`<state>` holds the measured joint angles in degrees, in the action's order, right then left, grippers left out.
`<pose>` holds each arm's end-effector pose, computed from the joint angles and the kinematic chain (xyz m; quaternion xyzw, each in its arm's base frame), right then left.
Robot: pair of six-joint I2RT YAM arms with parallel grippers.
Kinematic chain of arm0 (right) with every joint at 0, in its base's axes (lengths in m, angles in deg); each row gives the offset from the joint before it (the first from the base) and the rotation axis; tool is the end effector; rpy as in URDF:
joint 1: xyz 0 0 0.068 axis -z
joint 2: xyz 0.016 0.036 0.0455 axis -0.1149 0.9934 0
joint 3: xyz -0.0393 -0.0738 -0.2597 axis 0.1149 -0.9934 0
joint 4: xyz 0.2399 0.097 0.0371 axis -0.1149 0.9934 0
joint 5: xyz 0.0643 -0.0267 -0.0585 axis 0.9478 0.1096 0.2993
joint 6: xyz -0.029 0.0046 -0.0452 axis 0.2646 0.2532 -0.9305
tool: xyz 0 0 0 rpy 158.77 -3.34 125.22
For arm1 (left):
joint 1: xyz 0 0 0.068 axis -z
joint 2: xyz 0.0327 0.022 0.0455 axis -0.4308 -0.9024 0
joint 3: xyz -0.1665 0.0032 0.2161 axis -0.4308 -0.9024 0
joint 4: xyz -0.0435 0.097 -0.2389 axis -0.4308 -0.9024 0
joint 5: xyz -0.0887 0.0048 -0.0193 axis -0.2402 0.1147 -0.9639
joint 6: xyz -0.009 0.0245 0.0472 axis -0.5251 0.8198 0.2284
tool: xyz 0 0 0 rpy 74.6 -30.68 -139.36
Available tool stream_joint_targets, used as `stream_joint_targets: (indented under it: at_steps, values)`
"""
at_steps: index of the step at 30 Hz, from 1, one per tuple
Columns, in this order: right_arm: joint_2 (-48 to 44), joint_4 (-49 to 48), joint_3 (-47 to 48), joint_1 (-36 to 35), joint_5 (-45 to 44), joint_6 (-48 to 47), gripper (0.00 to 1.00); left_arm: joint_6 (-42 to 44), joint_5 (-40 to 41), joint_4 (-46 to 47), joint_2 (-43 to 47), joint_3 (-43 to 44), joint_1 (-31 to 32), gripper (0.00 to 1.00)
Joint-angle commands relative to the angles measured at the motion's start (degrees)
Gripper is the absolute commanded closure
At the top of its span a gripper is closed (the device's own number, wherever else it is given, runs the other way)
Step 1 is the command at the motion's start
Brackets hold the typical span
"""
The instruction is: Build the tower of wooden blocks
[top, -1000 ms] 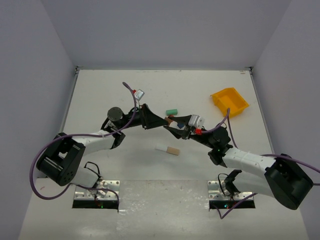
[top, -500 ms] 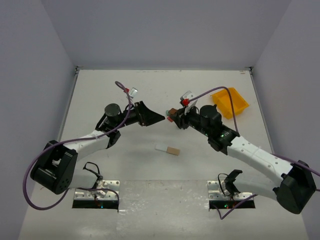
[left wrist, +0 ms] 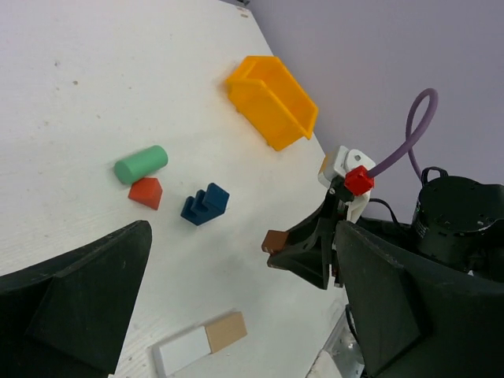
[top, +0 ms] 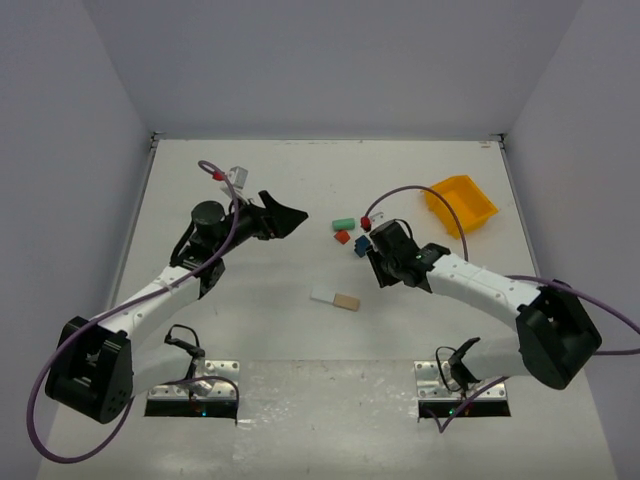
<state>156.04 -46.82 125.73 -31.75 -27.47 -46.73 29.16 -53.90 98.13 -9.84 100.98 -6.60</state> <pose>0.2037 0.1497 0.1863 -0.1371 0.9394 0.0267 0.3130 0.2359 -0.0956 0.2645 0.0150 0.7411 -0.4393 0.5075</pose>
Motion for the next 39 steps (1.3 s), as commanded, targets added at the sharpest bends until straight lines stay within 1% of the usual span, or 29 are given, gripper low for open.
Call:
stream_joint_targets:
  at_steps: [1, 4, 11, 17, 20, 23, 25, 27, 29, 32, 34, 36, 39]
  values:
    - [4.09, 2.45, 3.65, 0.11, -2.47, 1.56, 0.92, 3.39, 2.91, -1.47, 2.35, -0.59, -1.93, 0.0]
    - [7.54, 1.31, 4.37, 0.12, -1.32, 0.18, 0.92, 3.51, 3.34, -1.55, 3.32, -1.27, -2.76, 0.0]
    - [15.15, -3.55, 6.19, 0.2, -1.68, -2.92, 0.91, 3.91, 3.58, -1.46, 4.14, -2.02, -3.43, 0.0]
    - [17.35, -8.42, 5.32, 0.54, -2.62, -3.72, 0.85, 4.12, 3.58, -1.33, 4.02, -2.09, -3.63, 0.0]
    - [16.59, -9.12, 4.22, 0.91, -3.76, -2.65, 0.85, 4.26, 3.75, -1.2, 3.79, -2.05, -3.71, 0.0]
    - [13.66, -11.35, 1.44, 0.9, -3.27, -2.21, 0.85, 4.27, 3.47, -0.74, 3.35, -2.05, -3.64, 0.0]
    - [10.73, -12.94, -0.45, 0.82, -0.89, -3.0, 0.9, 4.4, 3.31, -0.52, 3.21, -2.02, -3.71, 0.0]
    - [6.86, -13.99, -2.16, 0.8, 3.85, -6.65, 0.93, 4.68, 3.26, -0.19, 3.0, -2.11, -3.66, 0.0]
    - [2.96, -13.9, -3.55, 0.59, 10.32, -10.64, 0.94, 5.16, 3.23, -0.01, 3.05, -2.14, -3.8, 0.0]
    - [-1.18, -11.11, -3.54, -0.29, 15.51, -16.04, 0.93, 5.71, 3.18, 0.26, 3.26, -2.4, -3.8, 0.0]
    - [-2.39, -8.44, -2.38, -1.63, 18.71, -19.58, 0.92, 6.19, 3.31, 0.47, 3.18, -2.67, -3.8, 0.0]
    - [-1.53, -5.8, -1.06, -2.69, 20.1, -20.85, 0.92, 6.36, 3.72, 0.55, 3.02, -2.76, -3.8, 0.0]
    - [1.01, -3.47, 2.23, -7.45, 18.82, -24.4, 0.92, 6.85, 3.49, 0.54, 2.74, -2.76, -3.74, 0.0]
